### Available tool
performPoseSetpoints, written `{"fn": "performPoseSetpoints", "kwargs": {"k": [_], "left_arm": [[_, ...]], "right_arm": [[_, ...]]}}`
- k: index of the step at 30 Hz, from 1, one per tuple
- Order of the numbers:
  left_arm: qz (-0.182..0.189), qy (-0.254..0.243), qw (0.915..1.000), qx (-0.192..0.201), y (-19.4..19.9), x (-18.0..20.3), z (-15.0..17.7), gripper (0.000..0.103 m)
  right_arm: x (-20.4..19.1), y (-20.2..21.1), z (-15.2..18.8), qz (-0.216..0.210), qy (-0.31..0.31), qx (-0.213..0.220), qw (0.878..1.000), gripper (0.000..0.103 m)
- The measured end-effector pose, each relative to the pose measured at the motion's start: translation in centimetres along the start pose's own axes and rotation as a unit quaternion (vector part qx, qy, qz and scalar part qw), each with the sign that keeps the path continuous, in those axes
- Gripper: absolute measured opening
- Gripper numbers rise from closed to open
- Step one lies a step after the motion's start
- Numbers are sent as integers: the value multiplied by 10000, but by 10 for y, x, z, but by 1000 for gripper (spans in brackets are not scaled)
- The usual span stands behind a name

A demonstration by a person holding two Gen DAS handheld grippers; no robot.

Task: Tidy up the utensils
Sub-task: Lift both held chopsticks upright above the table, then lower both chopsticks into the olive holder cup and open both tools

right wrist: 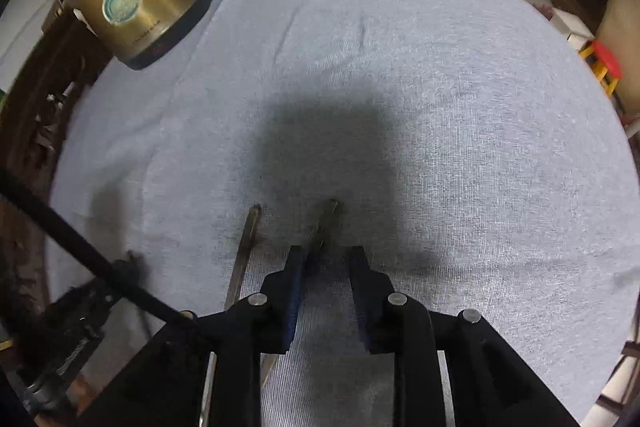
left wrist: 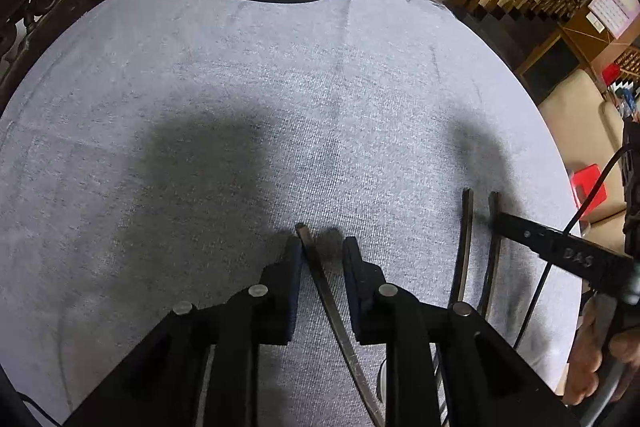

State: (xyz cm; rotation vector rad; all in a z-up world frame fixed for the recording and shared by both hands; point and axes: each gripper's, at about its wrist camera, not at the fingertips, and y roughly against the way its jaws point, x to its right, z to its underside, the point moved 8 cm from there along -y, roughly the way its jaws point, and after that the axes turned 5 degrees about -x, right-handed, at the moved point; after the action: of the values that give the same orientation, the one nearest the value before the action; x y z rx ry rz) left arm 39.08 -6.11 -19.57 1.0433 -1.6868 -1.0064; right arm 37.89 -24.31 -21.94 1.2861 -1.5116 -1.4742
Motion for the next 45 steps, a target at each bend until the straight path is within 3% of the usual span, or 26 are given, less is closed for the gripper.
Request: {"fn": "performPoseSetpoints", "kwargs": {"k": [3, 5, 7, 14, 20, 24, 34, 45], "left_arm": [[-52, -17, 10000, 29, -1, 4, -2, 21], [-123, -87, 9999, 47, -8, 12, -8, 20], [-283, -171, 9994, 57, -10, 13, -10, 9], [-41, -187, 9996, 205, -1, 1, -6, 8], [-73, -433, 9954, 847, 51, 2, -12, 5], [-51, -601, 9888, 1367, 95, 6, -14, 5], [-139, -658, 9690, 2376, 191, -3, 18, 5], [-255, -394, 9356, 3499, 292, -8, 77, 5]], "right_arm": [[-13, -4, 0, 391, 289, 111, 9988, 28], [-25, -7, 0, 767, 674, 244, 9945, 14], [-31, -8, 0, 788, 757, 273, 9936, 11], [-24, 12, 9, 88, 548, 676, 9962, 9], [-8, 66, 5, -327, 396, 1528, 9869, 6], [-6, 105, 8, -539, 380, 2064, 9762, 6], [25, 193, 66, -914, 253, 3129, 9451, 6], [33, 279, 147, -786, 384, 4155, 9054, 6]]}}
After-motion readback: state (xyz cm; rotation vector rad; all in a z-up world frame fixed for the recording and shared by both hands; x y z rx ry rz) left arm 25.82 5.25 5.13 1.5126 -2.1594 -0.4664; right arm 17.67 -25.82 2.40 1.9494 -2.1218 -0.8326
